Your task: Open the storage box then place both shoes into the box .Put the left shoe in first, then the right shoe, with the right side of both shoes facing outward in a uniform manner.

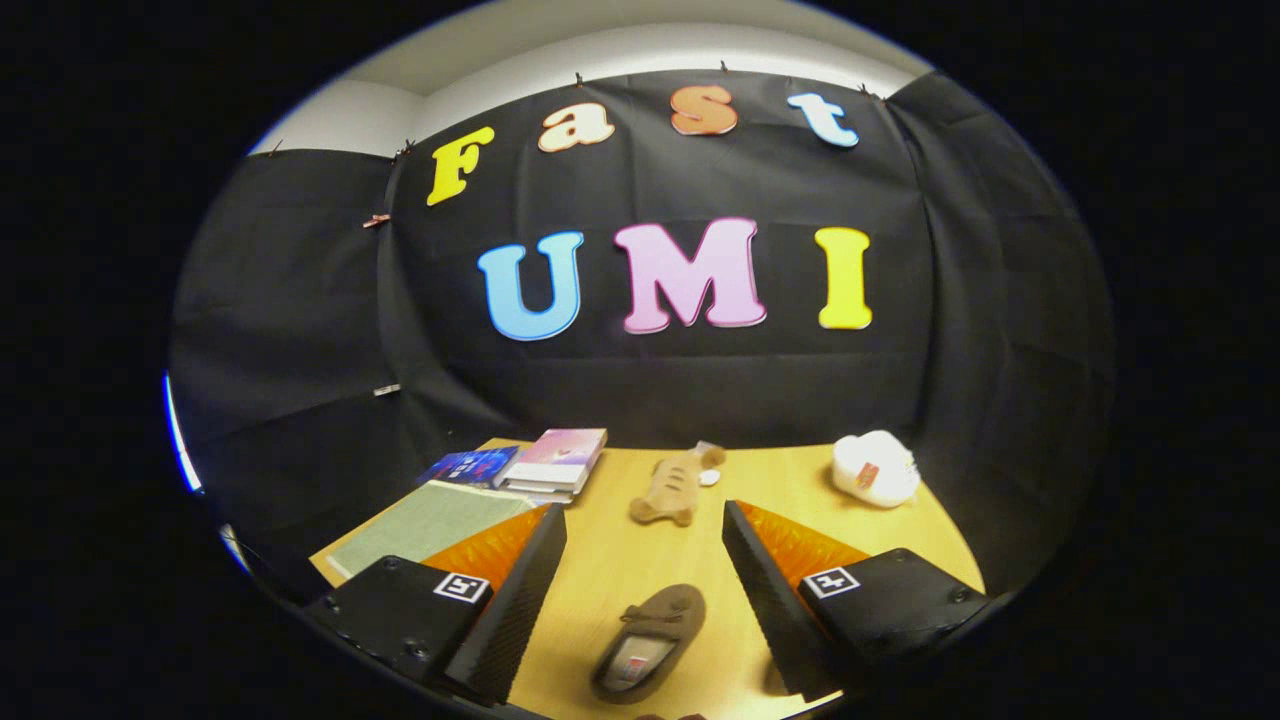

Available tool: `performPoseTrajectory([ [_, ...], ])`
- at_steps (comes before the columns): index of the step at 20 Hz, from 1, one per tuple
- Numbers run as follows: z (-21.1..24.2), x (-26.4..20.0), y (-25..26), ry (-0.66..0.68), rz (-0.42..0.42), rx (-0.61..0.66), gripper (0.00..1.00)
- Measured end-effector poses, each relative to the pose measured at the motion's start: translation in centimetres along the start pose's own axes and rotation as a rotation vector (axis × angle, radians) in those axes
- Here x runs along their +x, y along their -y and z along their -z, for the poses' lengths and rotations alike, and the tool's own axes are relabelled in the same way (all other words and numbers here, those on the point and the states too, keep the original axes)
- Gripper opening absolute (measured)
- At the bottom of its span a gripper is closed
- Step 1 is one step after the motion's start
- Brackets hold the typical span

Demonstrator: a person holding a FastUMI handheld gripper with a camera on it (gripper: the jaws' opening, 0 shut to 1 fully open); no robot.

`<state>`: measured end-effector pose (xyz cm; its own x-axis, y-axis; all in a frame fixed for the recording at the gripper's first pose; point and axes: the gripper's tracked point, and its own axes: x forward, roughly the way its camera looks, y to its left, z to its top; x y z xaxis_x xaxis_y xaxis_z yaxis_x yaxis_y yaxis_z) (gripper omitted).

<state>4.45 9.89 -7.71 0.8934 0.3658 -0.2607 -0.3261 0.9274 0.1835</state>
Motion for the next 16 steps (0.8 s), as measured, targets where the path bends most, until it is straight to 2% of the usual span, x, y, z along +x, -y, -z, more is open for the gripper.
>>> performPoseTrajectory([
  [4, 5.4, 2.0, -4.9, -0.184, -0.213, 0.122, 0.99],
  [8, 10.0, 2.6, -9.6, -0.348, -0.388, 0.251, 0.99],
  [11, 12.4, 3.5, -12.3, -0.447, -0.492, 0.334, 0.99],
  [16, 15.5, 4.7, -14.2, -0.594, -0.602, 0.533, 0.99],
])
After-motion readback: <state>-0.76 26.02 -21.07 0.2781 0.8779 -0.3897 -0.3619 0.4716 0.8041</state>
